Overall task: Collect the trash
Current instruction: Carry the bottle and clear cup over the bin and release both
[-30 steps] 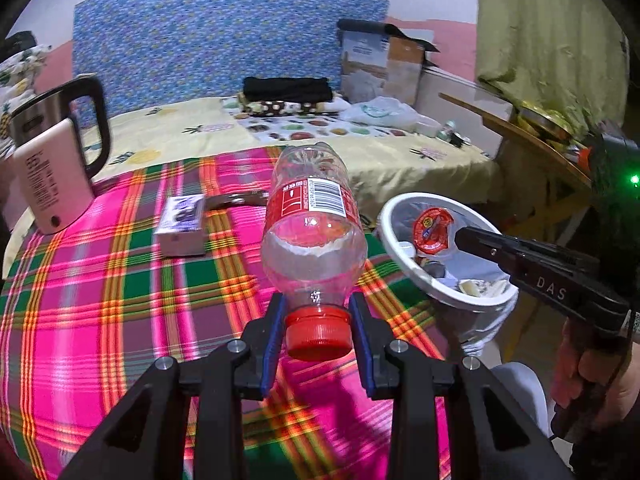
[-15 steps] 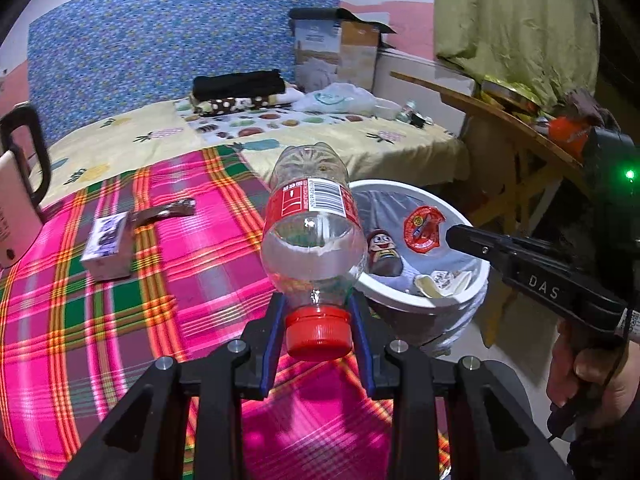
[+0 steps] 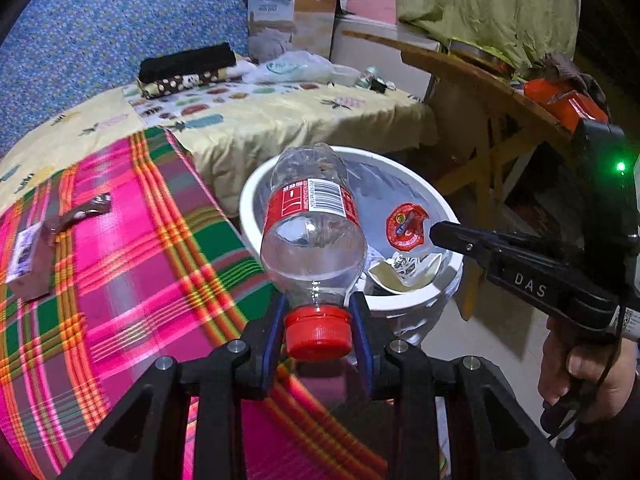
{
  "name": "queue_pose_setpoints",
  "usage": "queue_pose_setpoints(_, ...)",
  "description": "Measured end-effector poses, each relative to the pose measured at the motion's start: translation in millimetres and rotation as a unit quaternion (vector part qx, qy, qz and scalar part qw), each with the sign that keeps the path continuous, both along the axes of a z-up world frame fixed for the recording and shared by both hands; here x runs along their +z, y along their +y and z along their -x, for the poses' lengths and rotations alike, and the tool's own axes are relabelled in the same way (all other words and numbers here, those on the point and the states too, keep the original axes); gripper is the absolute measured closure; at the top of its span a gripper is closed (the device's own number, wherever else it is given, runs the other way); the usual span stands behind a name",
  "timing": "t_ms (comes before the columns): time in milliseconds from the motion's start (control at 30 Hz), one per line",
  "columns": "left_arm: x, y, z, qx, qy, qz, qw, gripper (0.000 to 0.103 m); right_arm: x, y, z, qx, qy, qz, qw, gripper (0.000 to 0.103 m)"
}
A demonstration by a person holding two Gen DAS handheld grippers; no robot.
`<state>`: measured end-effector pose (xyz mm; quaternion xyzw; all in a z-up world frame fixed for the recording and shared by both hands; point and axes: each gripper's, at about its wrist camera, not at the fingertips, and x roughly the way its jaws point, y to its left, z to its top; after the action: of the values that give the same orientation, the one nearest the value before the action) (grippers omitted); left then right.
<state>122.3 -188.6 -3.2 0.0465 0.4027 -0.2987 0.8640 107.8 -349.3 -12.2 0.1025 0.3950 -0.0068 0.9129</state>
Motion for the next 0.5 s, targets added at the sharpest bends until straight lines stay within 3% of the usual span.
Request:
queue_pose_setpoints(167,1.8,-8.6,-7.3,-0.008,0.002,0.015,0.9999,0.065,-4.6,-4.2,-1.6,-0.01,0.011,-0.003,1.0,0.1)
queue_pose_setpoints(233,4.8,-7.5,-8.2,-0.006,-0.003,0.023,0.9997,0.05,-3.9,-6.2,-1.4,-0.011,0.006,-0.005,1.0,0.098)
queue_pose_setpoints(500,9.4,9.6,-6.9,0.012,-0.002,0.038,0.9992,0.05,3.7,-5.7,1.2,-0.008,-0.011,-0.007,1.0,0.096)
